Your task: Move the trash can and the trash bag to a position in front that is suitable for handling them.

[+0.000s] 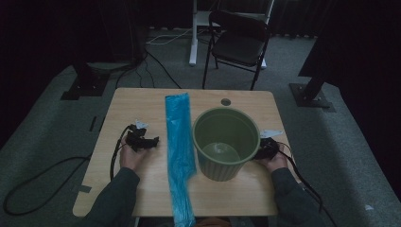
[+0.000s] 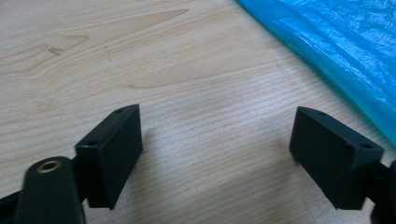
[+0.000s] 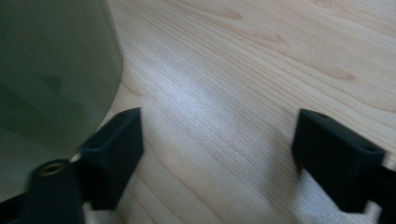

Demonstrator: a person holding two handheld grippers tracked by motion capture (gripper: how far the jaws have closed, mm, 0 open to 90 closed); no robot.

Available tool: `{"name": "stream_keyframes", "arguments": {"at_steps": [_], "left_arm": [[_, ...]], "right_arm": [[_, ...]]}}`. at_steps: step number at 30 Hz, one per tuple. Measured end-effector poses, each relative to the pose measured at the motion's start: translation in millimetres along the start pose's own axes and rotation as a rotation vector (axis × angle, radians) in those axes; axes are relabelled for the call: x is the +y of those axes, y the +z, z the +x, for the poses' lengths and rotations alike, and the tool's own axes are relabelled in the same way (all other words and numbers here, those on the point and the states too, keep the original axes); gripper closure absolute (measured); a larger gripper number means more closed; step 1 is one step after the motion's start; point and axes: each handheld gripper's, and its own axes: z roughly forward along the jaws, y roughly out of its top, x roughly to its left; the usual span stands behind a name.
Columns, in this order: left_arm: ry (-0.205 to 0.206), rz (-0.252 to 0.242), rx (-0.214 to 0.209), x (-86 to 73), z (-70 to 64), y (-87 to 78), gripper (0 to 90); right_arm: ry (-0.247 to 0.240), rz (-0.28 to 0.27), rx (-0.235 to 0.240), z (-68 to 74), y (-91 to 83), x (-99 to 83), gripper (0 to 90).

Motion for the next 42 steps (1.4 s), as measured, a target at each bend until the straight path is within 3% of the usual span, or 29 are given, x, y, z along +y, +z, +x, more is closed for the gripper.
{"name": "stream_keyframes", "arguments": {"at_steps": [1,3,6,8,9,11,13,14,15,16,18,19,20,21,22,30,35,36,42], "left_arm": [[0.004,0.002,-0.005,0.2,-0.4,-1.9,22.1],[0.012,0.002,-0.016,0.3,-1.1,-4.2,40.6],[0.016,0.030,-0.025,3.1,-6.5,-8.1,56.2],[0.017,0.039,-0.032,3.8,-7.9,-8.7,60.8],[0.017,0.040,-0.068,5.0,-10.7,-10.3,62.5],[0.023,0.035,-0.087,6.2,-13.3,-11.8,62.4],[0.043,0.007,-0.130,10.3,-19.3,-17.7,62.1],[0.061,-0.031,-0.181,15.2,-28.8,-25.2,61.2],[0.085,-0.043,-0.206,17.9,-34.3,-28.9,60.4],[0.085,-0.043,-0.206,17.9,-34.3,-28.9,59.9],[0.150,-0.067,-0.274,26.5,-54.5,-38.2,57.5],[0.150,-0.067,-0.274,26.5,-54.5,-38.2,57.0],[0.185,-0.085,-0.322,33.3,-68.1,-43.3,56.2],[0.185,-0.085,-0.322,33.3,-68.1,-43.3,55.8],[0.210,-0.097,-0.354,36.9,-80.5,-45.6,55.3],[0.269,-0.070,-0.413,40.5,-110.4,-40.6,53.1],[0.283,-0.073,-0.435,40.2,-116.5,-41.9,53.2],[0.300,-0.068,-0.438,39.2,-116.8,-44.1,53.9],[0.310,-0.059,-0.447,33.9,-112.6,-50.2,54.6]], "right_arm": [[0.001,-0.006,0.001,0.3,-0.8,-0.6,24.9],[0.001,-0.011,0.004,1.8,-3.4,-1.2,37.4],[0.004,0.005,0.001,2.6,-7.6,-0.2,53.1],[0.017,0.019,-0.005,2.6,-9.7,0.5,58.1],[0.028,0.026,-0.005,2.6,-10.4,1.0,60.0],[0.036,0.029,-0.001,2.4,-11.5,1.5,60.9],[0.045,0.021,0.014,4.0,-14.2,3.3,61.5],[0.049,0.011,0.031,7.1,-17.7,6.2,62.4],[0.045,0.005,0.032,9.6,-19.6,7.9,62.4],[0.034,-0.002,0.040,11.7,-21.4,9.6,62.3],[0.022,-0.015,0.058,16.0,-24.3,12.4,61.7],[0.022,-0.015,0.058,16.0,-24.3,12.4,61.7],[0.006,-0.026,0.077,20.6,-26.6,14.5,61.7],[0.006,-0.026,0.077,20.6,-26.6,14.5,61.7],[-0.010,-0.036,0.083,24.2,-28.5,16.5,61.4],[-0.035,-0.041,0.115,29.3,-30.4,17.8,62.2],[-0.061,-0.035,0.136,35.8,-29.5,19.7,62.5],[-0.074,-0.031,0.146,39.8,-28.8,21.0,62.8],[-0.098,-0.025,0.165,47.5,-27.2,23.4,63.7]]}}
